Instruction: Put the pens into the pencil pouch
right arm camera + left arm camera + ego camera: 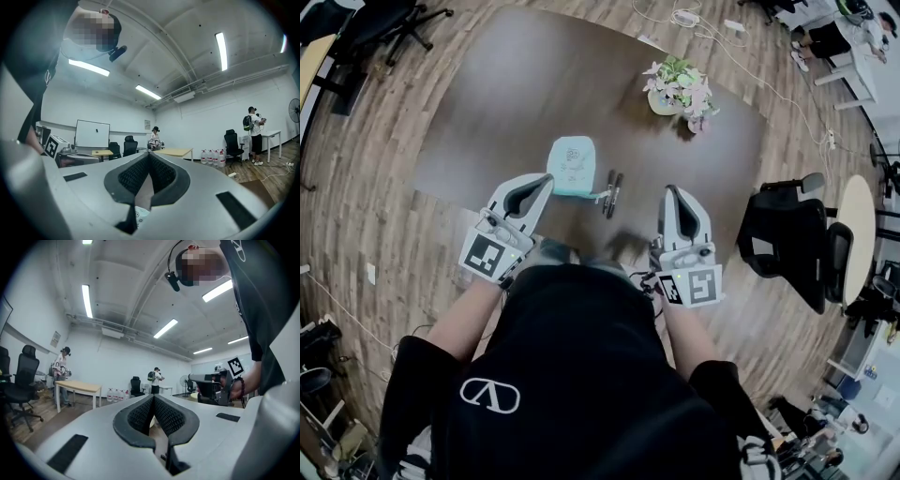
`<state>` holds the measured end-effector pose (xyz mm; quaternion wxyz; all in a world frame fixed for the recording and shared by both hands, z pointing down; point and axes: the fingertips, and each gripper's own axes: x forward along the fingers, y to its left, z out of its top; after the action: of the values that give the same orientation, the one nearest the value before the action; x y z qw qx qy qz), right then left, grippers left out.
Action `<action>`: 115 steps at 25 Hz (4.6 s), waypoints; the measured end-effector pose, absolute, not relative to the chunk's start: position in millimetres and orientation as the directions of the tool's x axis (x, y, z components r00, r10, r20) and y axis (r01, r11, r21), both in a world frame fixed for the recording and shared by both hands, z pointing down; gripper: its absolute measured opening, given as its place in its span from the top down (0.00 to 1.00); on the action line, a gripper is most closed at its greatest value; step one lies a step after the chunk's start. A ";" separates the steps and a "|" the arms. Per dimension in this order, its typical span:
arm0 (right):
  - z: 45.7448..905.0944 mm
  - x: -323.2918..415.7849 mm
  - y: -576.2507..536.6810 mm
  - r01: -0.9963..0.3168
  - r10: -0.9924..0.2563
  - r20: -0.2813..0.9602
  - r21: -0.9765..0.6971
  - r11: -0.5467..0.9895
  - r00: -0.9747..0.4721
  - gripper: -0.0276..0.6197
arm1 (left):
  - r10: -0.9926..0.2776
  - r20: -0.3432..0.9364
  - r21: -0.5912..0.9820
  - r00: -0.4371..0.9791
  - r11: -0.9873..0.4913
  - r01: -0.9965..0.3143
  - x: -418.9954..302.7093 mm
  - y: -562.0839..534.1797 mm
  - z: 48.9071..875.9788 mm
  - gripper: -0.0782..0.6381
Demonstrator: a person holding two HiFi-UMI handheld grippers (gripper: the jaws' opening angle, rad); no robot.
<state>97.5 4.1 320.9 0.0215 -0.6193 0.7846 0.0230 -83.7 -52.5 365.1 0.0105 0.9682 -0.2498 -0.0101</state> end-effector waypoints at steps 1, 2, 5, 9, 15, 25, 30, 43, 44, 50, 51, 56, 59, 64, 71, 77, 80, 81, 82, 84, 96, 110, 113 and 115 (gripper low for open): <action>322.7 100.8 2.5 -0.971 -0.969 -0.059 0.003 0.239 -0.239 0.96 | -0.489 -0.013 0.022 0.872 -0.872 -0.488 -80.0 -53.1 365.8 0.89; 324.1 103.9 1.9 -0.969 -0.968 -0.056 -0.002 0.246 -0.245 0.96 | -0.492 -0.009 0.020 0.870 -0.870 -0.492 -76.6 -53.0 366.6 0.89; 325.6 113.3 2.3 -0.967 -0.966 -0.048 -0.012 0.253 -0.252 0.96 | -0.496 0.009 0.008 0.868 -0.868 -0.496 -68.1 -51.8 369.5 0.89; 327.4 123.6 0.1 -0.968 -0.967 -0.047 -0.026 0.251 -0.250 0.96 | -0.490 0.055 -0.025 0.870 -0.872 -0.490 -59.1 -55.9 380.2 0.89; 342.8 134.1 -2.3 -0.967 -0.968 -0.021 -0.052 0.249 -0.248 0.96 | -0.399 0.356 -0.186 0.845 -0.916 -0.354 -42.7 -60.1 455.1 0.68; 363.5 146.2 -2.1 -0.969 -0.971 0.022 -0.070 0.236 -0.238 0.96 | -0.233 0.756 -0.324 0.611 -0.945 0.039 -49.3 -46.1 602.3 0.46; 373.8 148.3 1.2 -0.968 -0.969 0.042 -0.078 0.239 -0.243 0.96 | -0.216 0.825 -0.329 0.523 -0.935 0.134 -45.7 -46.9 656.1 0.44; 386.6 145.8 11.8 -0.962 -0.962 0.072 -0.092 0.258 -0.265 0.96 | -0.149 0.908 -0.268 0.391 -0.925 0.270 -43.7 -49.9 726.5 0.55; 387.3 145.7 12.5 -0.962 -0.962 0.074 -0.093 0.257 -0.264 0.96 | -0.146 0.910 -0.267 0.388 -0.923 0.277 -43.6 -49.9 728.4 0.57; 391.4 149.8 15.8 -0.963 -0.962 0.079 -0.098 0.252 -0.260 0.96 | -0.146 0.909 -0.269 0.391 -0.920 0.283 -39.1 -51.2 728.4 0.79; 391.8 149.9 16.7 -0.963 -0.963 0.079 -0.099 0.251 -0.259 0.96 | -0.143 0.909 -0.266 0.391 -0.922 0.281 -38.7 -50.8 727.8 0.82; 390.2 150.8 16.8 -0.963 -0.964 0.073 -0.105 0.247 -0.255 0.96 | -0.114 0.915 -0.223 0.387 -0.942 0.250 -36.5 -52.8 721.8 0.86; 388.1 153.3 16.0 -0.964 -0.966 0.064 -0.106 0.243 -0.251 0.96 | -0.101 0.908 -0.179 0.406 -0.971 0.160 -32.1 -60.6 708.5 0.86; 381.7 154.3 12.6 -0.964 -0.968 0.044 -0.110 0.241 -0.246 0.96 | -0.103 0.875 -0.108 0.474 -0.994 -0.017 -23.4 -83.0 662.2 0.87; 370.7 157.2 7.5 -0.966 -0.971 0.017 -0.107 0.237 -0.240 0.96 | -0.143 0.771 0.046 0.620 -0.959 -0.279 -17.6 -111.0 580.5 0.87; 367.4 156.6 1.6 -0.964 -0.969 0.018 -0.107 0.242 -0.245 0.96 | -0.203 0.682 0.132 0.703 -0.911 -0.391 -18.2 -115.3 521.0 0.87; 369.5 154.3 -1.9 -0.962 -0.967 0.032 -0.108 0.249 -0.254 0.96 | -0.227 0.654 0.162 0.722 -0.890 -0.426 -21.1 -112.2 505.2 0.87; 370.8 154.0 -3.4 -0.962 -0.966 0.039 -0.107 0.250 -0.255 0.96 | -0.235 0.644 0.172 0.728 -0.883 -0.437 -21.9 -111.2 502.0 0.87; 372.5 153.9 -5.0 -0.962 -0.966 0.046 -0.106 0.250 -0.256 0.96 | -0.244 0.635 0.181 0.733 -0.875 -0.449 -22.7 -110.3 499.8 0.87; 377.4 154.1 -7.4 -0.962 -0.964 0.060 -0.105 0.250 -0.257 0.96 | -0.261 0.622 0.193 0.738 -0.863 -0.468 -24.5 -108.8 498.1 0.87; 435.9 138.9 -35.4 -0.968 -0.923 0.292 -0.111 0.227 -0.250 0.60 | -0.291 0.572 0.232 0.767 -0.840 -0.491 -40.3 -102.3 491.3 0.87; 626.4 139.9 -70.2 -0.935 -0.522 0.797 -0.355 0.001 -0.303 0.57 | -0.309 0.542 0.292 0.782 -0.803 -0.520 -64.8 -101.0 502.9 0.87; 661.3 134.7 -70.5 -0.938 -0.431 0.853 -0.345 -0.039 -0.296 0.57 | -0.315 0.537 0.300 0.783 -0.796 -0.526 -70.8 -100.5 503.6 0.87; 683.9 134.5 -68.0 -0.943 -0.365 0.887 -0.325 -0.063 -0.282 0.58 | -0.320 0.534 0.301 0.782 -0.792 -0.530 -74.4 -100.6 504.0 0.87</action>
<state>134.5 -68.0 683.9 -0.2868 -0.5261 0.6216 -0.5045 -74.4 -100.6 504.0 0.2236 0.9172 -0.2319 0.2346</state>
